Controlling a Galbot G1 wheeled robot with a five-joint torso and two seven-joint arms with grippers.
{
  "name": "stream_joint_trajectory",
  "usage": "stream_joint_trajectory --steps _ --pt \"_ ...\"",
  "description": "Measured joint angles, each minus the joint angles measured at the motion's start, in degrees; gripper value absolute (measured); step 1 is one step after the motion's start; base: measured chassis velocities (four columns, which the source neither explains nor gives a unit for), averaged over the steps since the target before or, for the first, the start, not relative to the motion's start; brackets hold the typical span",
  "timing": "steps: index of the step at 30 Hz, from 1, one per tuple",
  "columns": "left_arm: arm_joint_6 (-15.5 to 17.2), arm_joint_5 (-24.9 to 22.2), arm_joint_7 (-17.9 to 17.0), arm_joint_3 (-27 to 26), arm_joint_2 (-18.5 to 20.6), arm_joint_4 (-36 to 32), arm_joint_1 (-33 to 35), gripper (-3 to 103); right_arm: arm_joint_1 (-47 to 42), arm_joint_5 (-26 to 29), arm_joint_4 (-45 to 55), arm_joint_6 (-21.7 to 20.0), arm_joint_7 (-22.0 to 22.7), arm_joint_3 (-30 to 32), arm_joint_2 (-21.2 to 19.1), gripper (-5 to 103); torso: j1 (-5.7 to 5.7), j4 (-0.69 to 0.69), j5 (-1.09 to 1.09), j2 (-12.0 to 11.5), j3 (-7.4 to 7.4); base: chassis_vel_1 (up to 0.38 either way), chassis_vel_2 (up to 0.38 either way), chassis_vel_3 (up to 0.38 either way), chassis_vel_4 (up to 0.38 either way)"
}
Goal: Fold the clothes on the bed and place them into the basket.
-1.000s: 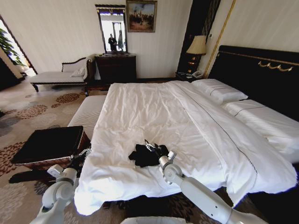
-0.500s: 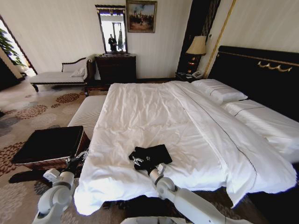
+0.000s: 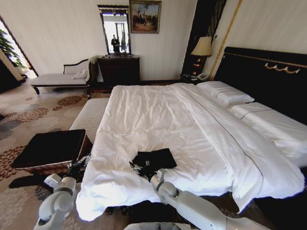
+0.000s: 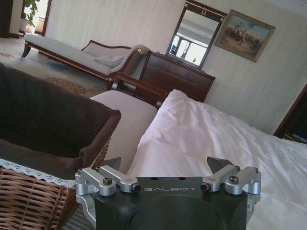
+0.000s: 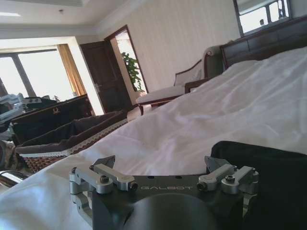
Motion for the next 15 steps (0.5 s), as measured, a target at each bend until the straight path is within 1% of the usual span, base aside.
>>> stream_joint_trajectory --steps 1,3,5,6,7,8,9,10,11,12,14,15 --pt "0.00 0.00 0.00 0.00 0.00 0.00 0.00 100 0.00 0.00 0.00 0.00 0.00 0.00 0.00 100 0.00 0.00 0.00 0.00 0.00 0.000 0.000 0.000 0.000" --pt "-0.06 0.00 0.03 -0.05 -0.03 0.22 0.12 100 1.31 -0.46 0.52 2.86 -2.53 -0.19 -0.44 100 0.00 0.00 0.00 0.00 0.00 0.000 0.000 0.000 0.000" --pt "-0.19 -0.03 0.15 -0.12 0.08 0.41 0.37 100 2.40 0.47 1.72 6.64 -6.46 2.10 -1.18 100 0.00 0.00 0.01 0.00 0.00 0.000 0.000 0.000 0.000" --pt "-0.19 -0.03 0.15 -0.12 0.08 0.41 0.37 100 2.40 0.47 1.72 6.64 -6.46 2.10 -1.18 100 0.00 0.00 0.01 0.00 0.00 0.000 0.000 0.000 0.000" --pt "-0.26 -0.14 0.23 -0.14 0.19 0.47 0.54 100 2.77 1.19 2.22 7.79 -7.59 3.67 -1.65 100 0.00 0.01 0.01 0.00 0.00 0.000 0.000 0.000 0.000" --pt "-0.41 -0.51 0.62 -0.14 0.38 0.48 0.85 100 3.14 2.70 3.26 8.88 -8.96 7.00 -2.53 100 0.00 0.00 0.00 0.00 0.00 0.000 0.000 0.000 0.000" --pt "-0.53 -0.85 0.99 -0.04 0.55 0.46 1.10 100 3.22 3.78 3.82 9.00 -9.22 9.58 -3.16 100 0.00 0.00 0.01 0.00 0.00 0.000 0.000 0.000 0.000" --pt "-0.67 -1.24 1.53 0.30 0.69 0.31 1.36 100 3.11 5.10 4.46 8.52 -8.96 12.95 -3.85 100 0.00 0.00 0.00 0.00 0.00 0.000 0.000 0.000 0.000" --pt "-0.67 -1.24 1.53 0.30 0.69 0.31 1.36 100 3.11 5.10 4.46 8.52 -8.96 12.95 -3.85 100 0.00 0.00 0.00 0.00 0.00 0.000 0.000 0.000 0.000" --pt "-0.91 -1.70 2.31 0.88 0.86 0.05 1.62 100 2.55 6.41 5.04 7.36 -7.71 16.29 -4.54 100 0.00 0.02 0.00 0.00 0.00 0.000 0.000 0.000 0.000" --pt "-1.75 -3.38 5.06 3.12 1.47 -0.97 2.15 100 -0.32 8.62 6.20 3.12 -1.78 23.97 -6.14 100 0.00 -0.01 0.01 0.00 0.00 0.000 0.000 0.000 0.000" --pt "-1.75 -3.38 5.06 3.12 1.47 -0.97 2.15 100 -0.32 8.62 6.20 3.12 -1.78 23.97 -6.14 100 0.00 -0.01 0.01 0.00 0.00 0.000 0.000 0.000 0.000"
